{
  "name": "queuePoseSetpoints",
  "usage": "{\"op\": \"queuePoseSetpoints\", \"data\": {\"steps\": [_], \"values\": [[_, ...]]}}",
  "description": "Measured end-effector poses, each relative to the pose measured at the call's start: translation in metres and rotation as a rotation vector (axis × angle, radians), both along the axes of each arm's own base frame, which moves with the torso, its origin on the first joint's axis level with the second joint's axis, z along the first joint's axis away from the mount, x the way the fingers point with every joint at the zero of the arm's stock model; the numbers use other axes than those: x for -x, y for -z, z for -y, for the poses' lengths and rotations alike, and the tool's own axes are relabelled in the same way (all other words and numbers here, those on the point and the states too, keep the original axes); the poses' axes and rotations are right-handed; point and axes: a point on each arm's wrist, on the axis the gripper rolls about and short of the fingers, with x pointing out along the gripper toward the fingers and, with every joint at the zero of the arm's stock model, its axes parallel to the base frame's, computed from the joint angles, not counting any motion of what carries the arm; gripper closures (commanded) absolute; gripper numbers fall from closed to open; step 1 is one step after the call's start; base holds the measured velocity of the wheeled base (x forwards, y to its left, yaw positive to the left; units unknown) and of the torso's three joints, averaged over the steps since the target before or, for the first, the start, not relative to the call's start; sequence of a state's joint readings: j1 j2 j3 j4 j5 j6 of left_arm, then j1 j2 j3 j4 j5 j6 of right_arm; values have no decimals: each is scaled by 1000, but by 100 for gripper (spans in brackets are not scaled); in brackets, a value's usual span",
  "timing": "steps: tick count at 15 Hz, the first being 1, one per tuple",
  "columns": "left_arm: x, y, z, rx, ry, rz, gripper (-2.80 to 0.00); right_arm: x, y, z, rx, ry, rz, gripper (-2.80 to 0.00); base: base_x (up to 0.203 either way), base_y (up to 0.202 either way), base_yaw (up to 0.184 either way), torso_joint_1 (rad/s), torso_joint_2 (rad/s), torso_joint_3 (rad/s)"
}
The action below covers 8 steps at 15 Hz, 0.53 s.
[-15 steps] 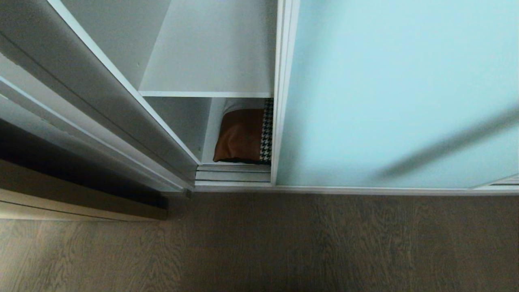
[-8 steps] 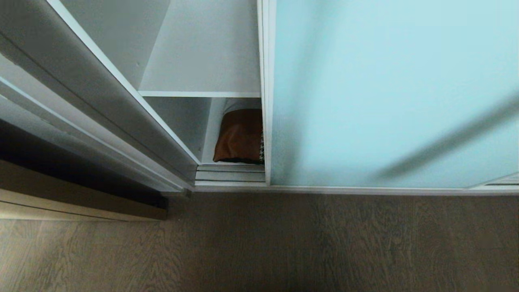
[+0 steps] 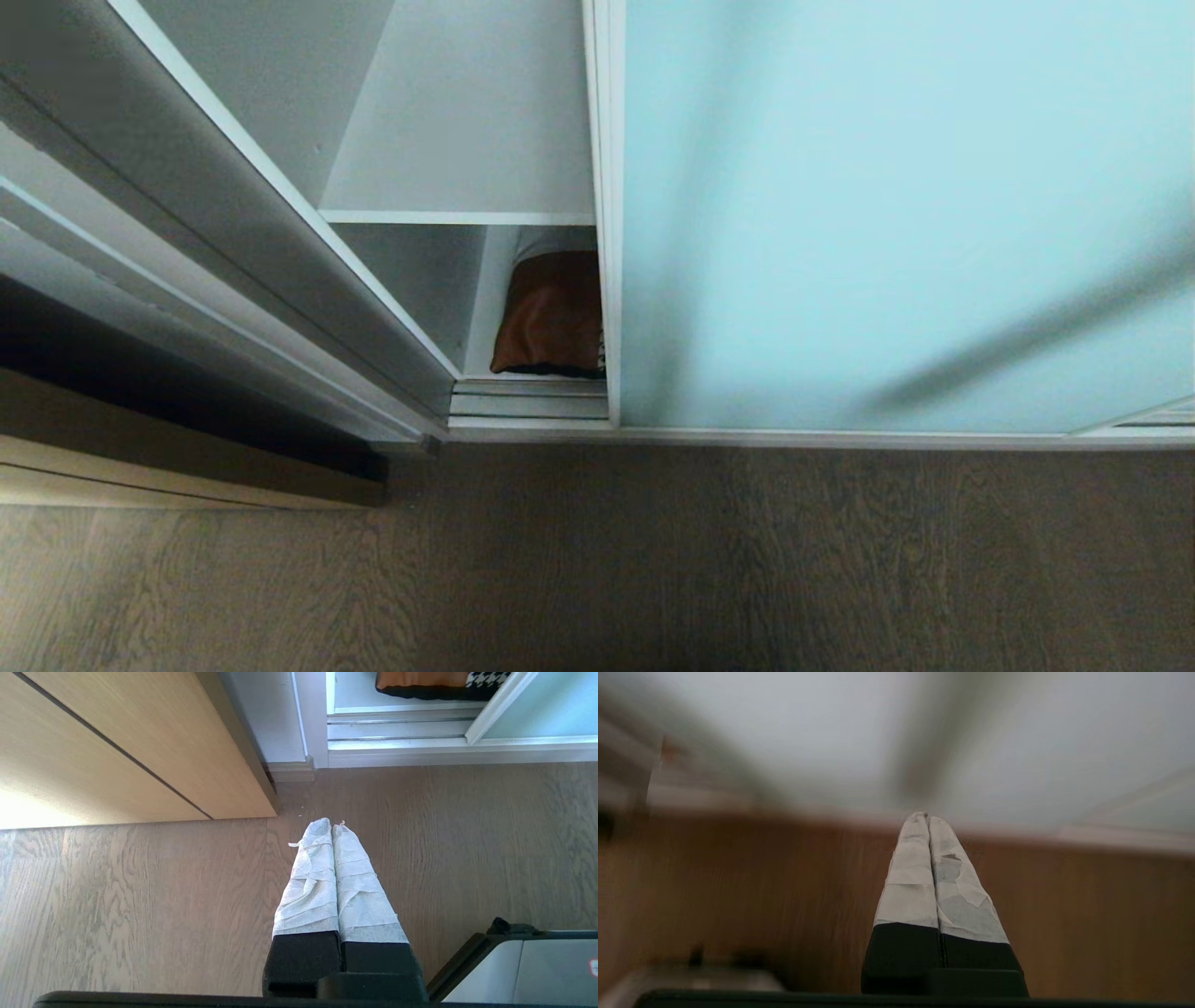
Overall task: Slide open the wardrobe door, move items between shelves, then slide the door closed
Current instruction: Close the door
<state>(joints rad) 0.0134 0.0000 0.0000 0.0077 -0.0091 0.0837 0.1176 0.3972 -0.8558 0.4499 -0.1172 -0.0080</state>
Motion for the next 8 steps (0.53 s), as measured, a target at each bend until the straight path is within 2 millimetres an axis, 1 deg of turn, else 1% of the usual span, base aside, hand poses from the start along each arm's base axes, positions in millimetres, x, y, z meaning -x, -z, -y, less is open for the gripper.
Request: {"op": "queuePoseSetpoints", "data": {"steps": [2,4,5,6,8], "values": [[0,0,0,0,0,0,0,-5,35,2,-47,58,-68,0,0,0,0,0,0,0],[0,0,0,0,0,0,0,-8,58,1,-91,154,-113,0,0,0,0,0,0,0],[0,0,0,0,0,0,0,-8,64,0,-94,166,-122,0,0,0,0,0,0,0],[0,0,0,0,0,0,0,-8,65,-2,-91,160,-122,0,0,0,0,0,0,0],[0,0,0,0,0,0,0,-4,65,-6,-63,88,-103,0,0,0,0,0,0,0]]}}
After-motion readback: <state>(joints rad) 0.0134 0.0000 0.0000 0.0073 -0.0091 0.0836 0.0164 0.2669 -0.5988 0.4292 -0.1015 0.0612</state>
